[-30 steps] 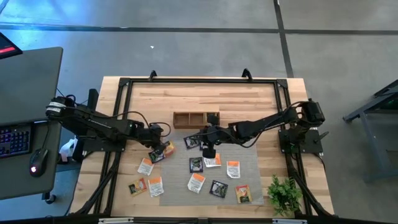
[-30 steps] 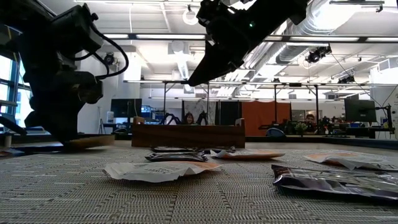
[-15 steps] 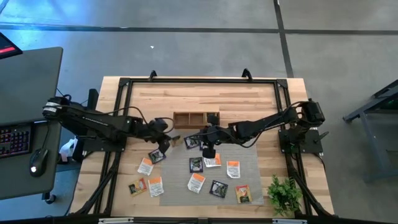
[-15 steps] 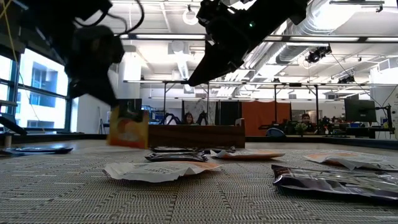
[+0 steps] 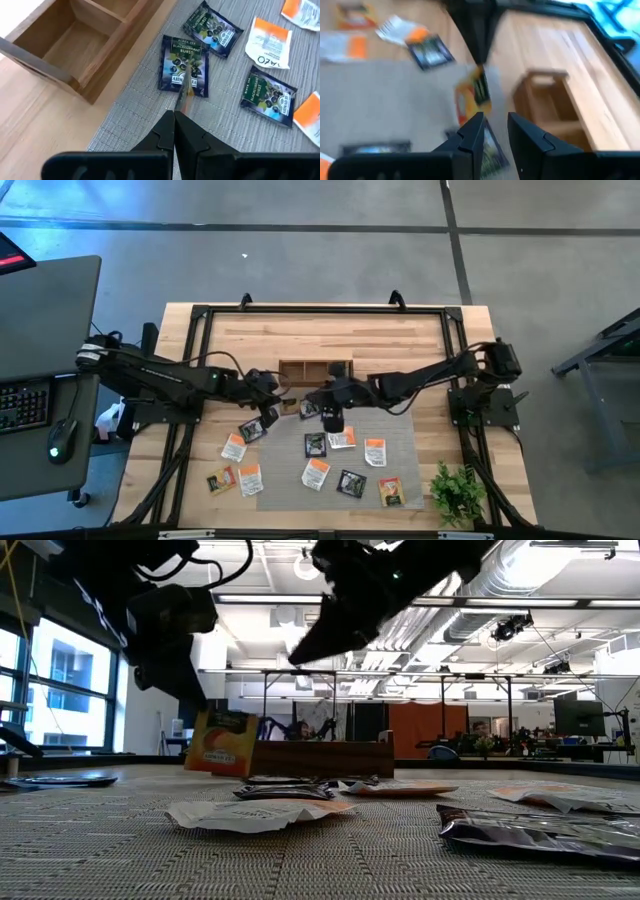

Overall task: Pick & Place Tea
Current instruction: Put the orange tea bag into the right section of the wooden organizer

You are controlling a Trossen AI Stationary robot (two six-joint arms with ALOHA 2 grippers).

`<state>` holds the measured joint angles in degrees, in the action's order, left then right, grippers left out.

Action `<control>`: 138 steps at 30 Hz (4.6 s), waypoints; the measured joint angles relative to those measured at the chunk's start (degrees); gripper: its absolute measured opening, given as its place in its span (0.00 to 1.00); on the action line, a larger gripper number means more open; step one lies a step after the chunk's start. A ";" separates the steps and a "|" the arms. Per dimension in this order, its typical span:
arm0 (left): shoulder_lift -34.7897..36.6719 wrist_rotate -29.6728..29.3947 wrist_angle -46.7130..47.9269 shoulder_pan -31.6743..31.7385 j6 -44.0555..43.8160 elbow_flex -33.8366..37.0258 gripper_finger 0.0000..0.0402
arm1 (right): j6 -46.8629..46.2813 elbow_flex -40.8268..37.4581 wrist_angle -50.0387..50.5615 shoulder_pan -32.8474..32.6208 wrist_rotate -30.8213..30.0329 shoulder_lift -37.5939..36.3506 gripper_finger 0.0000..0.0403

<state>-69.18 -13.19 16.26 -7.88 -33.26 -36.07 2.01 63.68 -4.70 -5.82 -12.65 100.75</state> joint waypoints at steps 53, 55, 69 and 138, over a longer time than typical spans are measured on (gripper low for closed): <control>-0.73 -5.46 -5.78 0.00 11.11 -0.02 0.13 | -4.54 0.00 -20.01 8.43 19.65 14.90 0.02; -0.73 -5.48 -5.70 0.00 11.13 -0.02 0.17 | -4.15 0.00 -18.44 8.43 19.58 13.78 0.01; -0.73 -8.17 -5.81 0.00 11.15 -0.02 0.26 | 7.01 0.02 23.32 10.92 0.00 -8.99 0.01; -0.73 -10.40 -5.98 0.00 13.50 0.02 0.26 | -21.32 0.00 15.18 -14.08 15.08 -5.73 0.27</control>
<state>-69.91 -23.59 10.28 -7.88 -19.76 -36.06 -19.31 63.68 10.48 -19.89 2.43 95.02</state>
